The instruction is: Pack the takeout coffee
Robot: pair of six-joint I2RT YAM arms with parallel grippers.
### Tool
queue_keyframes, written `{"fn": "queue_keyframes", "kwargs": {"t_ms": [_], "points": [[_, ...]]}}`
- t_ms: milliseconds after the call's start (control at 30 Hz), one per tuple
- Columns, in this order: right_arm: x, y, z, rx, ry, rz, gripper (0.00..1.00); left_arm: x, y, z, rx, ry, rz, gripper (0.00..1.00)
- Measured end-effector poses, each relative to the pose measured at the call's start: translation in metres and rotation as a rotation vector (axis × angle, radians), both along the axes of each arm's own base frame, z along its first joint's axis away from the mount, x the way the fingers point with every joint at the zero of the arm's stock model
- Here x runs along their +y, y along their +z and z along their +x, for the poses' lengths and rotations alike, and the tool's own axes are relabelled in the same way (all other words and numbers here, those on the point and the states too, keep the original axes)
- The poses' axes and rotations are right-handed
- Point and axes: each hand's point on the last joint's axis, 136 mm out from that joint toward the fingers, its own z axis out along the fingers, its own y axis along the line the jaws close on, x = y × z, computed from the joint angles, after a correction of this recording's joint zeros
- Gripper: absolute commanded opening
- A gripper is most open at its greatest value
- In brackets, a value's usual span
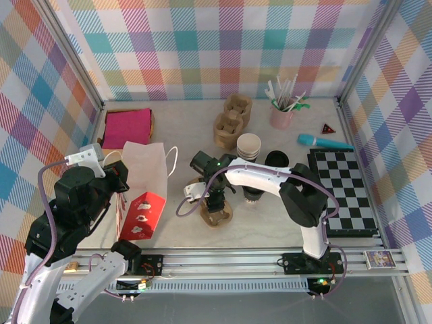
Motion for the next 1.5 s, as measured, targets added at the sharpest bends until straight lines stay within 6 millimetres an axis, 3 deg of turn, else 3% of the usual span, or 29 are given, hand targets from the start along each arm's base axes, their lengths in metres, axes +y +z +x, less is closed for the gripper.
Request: {"fn": "queue_keyframes", "kwargs": {"t_ms": [267,700,1033,1200,1367,1500], "points": [[0.001,-0.003,0.0,-0.014,0.01,-0.008,0.64,0.0,0.0,0.0,0.001,0.0,0.0,0.0],[0.004,-0.009,-0.005,-0.016,0.026,-0.025,0.55,0.0,0.0,-0.001,0.0,0.0,0.0,0.0],[0.005,-0.009,-0.002,-0.034,0.024,-0.026,0.38,0.0,0.0,-0.001,0.001,0.0,0.0,0.0],[0.008,-0.008,-0.002,-0.048,0.028,-0.021,0.37,0.0,0.0,-0.001,0.0,0.0,0.0,0.0],[0.012,0.003,-0.004,-0.063,0.021,0.004,0.38,0.0,0.0,-0.001,0.0,0.0,0.0,0.0],[0.013,0.026,-0.003,-0.093,0.001,0.049,0.38,0.0,0.0,-0.001,0.0,0.001,0.001,0.0]]}}
